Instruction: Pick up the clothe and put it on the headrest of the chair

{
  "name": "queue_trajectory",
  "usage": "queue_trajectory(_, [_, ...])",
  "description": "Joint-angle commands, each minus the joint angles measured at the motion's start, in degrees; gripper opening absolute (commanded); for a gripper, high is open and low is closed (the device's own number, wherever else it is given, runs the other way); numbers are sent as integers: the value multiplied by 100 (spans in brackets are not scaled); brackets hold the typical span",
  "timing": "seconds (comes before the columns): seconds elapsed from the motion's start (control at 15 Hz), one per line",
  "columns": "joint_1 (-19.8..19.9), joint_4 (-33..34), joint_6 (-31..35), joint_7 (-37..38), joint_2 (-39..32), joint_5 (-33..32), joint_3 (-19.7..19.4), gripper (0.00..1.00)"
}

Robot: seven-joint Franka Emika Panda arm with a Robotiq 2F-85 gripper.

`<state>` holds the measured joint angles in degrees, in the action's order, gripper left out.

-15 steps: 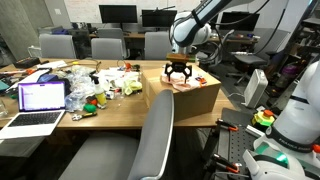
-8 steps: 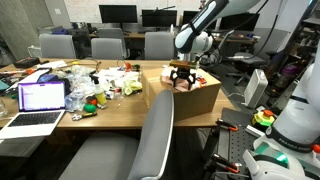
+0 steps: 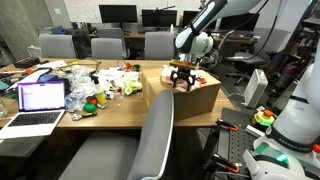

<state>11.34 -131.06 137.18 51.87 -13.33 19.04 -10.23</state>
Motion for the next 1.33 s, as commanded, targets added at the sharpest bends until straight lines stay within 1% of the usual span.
queue_trajectory(0.0, [-77, -111, 229, -170, 111, 129, -22, 64])
queue_trajectory(0.13, [-103, -123, 251, -161, 146, 103, -22, 47])
queue_trajectory(0.27, [-118, -149, 255, -179, 193, 113, -15, 34])
queue_trajectory(0.53, [-144, -205, 287, -198, 287, 129, -4, 3])
queue_trajectory(0.6, [-157, -226, 300, -177, 323, 100, -9, 0])
queue_trajectory(0.93, [-272, -633, 541, 42, 813, -142, -45, 1])
queue_trajectory(1.07, [-365, -934, 685, 316, 1223, -543, -76, 1])
queue_trajectory(1.2, [-429, -1313, 845, 849, 1783, -1247, -54, 1])
queue_trajectory(1.27, [-429, -1527, 861, 1269, 2148, -1780, 0, 1])
